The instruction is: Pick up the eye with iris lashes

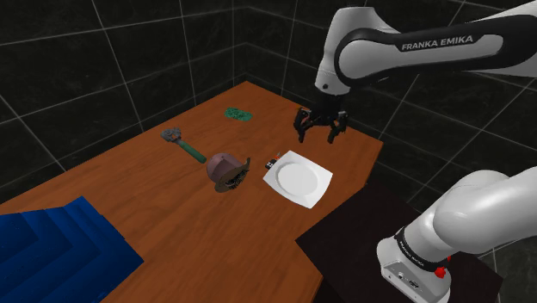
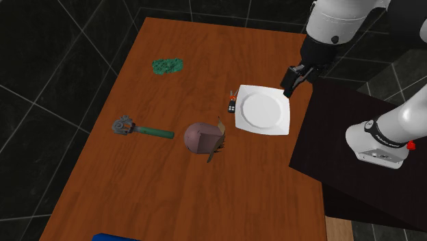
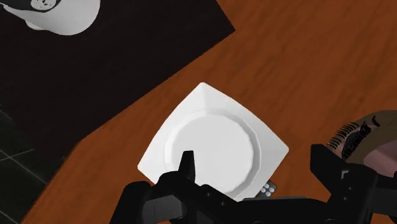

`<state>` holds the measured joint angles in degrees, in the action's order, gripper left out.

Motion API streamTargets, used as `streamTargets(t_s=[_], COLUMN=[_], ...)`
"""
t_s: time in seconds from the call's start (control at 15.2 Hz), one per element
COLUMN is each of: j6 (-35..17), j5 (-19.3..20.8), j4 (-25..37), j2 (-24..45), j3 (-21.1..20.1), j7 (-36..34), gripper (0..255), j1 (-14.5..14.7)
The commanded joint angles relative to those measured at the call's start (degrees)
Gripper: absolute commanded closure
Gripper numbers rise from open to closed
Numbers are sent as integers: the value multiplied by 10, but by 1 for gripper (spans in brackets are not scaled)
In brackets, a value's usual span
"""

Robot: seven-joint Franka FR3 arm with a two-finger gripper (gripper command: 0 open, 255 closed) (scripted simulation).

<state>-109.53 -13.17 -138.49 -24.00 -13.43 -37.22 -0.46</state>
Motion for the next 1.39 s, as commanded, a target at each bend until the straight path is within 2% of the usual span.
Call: streamTargets(t_s=[0.0,0.59,1.25,1.32], j6=[-33,-157,-244,-244], j5=[-9,-13,14,14], j4=[12,102,260,263], j2=[42,242,467,470], j3=[-14,-57,-36,-35], j7=[-42,-229,-414,-416], gripper=[0,0,0,0], j1=[-4,-10,18,19])
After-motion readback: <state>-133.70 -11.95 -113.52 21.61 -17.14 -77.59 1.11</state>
